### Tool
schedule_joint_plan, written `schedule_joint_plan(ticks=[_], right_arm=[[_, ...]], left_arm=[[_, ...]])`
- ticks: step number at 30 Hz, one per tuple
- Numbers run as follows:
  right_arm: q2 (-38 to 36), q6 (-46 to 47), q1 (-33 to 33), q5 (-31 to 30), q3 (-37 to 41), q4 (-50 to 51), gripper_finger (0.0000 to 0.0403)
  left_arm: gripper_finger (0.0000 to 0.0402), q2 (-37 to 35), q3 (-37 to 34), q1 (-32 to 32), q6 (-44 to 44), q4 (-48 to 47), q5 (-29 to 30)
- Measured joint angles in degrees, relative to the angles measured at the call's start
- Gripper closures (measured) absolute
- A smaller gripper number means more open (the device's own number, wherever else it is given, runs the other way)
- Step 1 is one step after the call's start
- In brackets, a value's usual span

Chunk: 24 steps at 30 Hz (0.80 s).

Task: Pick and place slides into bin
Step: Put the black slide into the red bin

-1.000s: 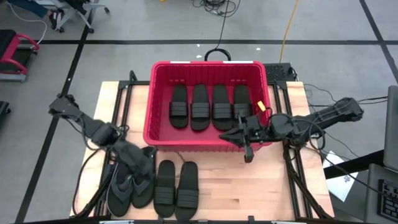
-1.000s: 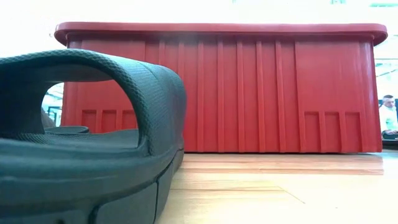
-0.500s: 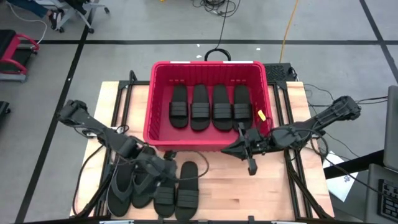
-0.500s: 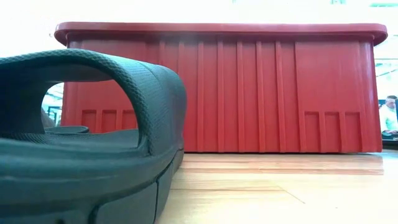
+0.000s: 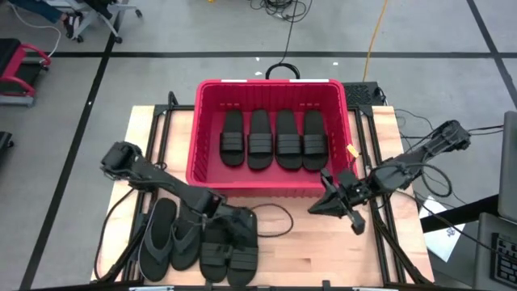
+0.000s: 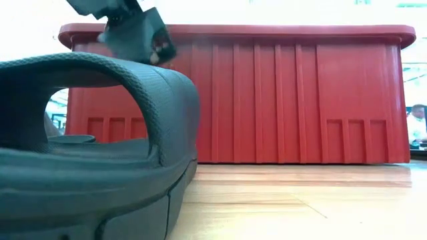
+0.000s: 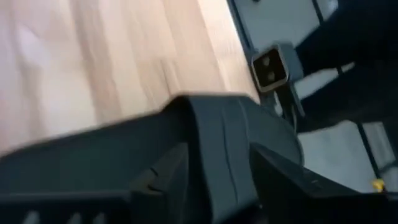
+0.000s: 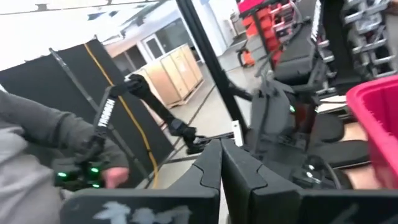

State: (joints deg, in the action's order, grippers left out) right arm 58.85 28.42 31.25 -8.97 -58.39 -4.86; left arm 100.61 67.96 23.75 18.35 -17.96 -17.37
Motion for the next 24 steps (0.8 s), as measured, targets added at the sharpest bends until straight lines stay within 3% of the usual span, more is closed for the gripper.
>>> schedule_joint_plan(ticks=[6,10,13,19,24], right_arm=[[-0.1,-1.7,4.5,-0.2,0.0,0.1,0.0403],[0.5,-3.2,6.2,-3.8,0.0,0.4,0.0403],[0.9,-3.1,6.5,-5.9,0.0,0.2,0.0403],[1.2,-3.1,6.5,-6.4,0.0,-0.1,0.0403],[1.3,-5.2,6.5,-7.7,0.0,0.0,0.0403]], left_arm=[[0.0192,1.5,0.0,-0.2,1.3,-1.4,-8.0],[0.0188,1.6,0.0,-0.2,-0.2,-5.3,-5.0],[0.0188,1.6,0.0,-1.0,-1.3,-6.4,-6.1],[0.0188,1.6,-2.1,-2.0,-1.6,-4.3,-7.2],[0.0188,1.5,-6.4,-1.8,1.1,3.5,-7.4]])
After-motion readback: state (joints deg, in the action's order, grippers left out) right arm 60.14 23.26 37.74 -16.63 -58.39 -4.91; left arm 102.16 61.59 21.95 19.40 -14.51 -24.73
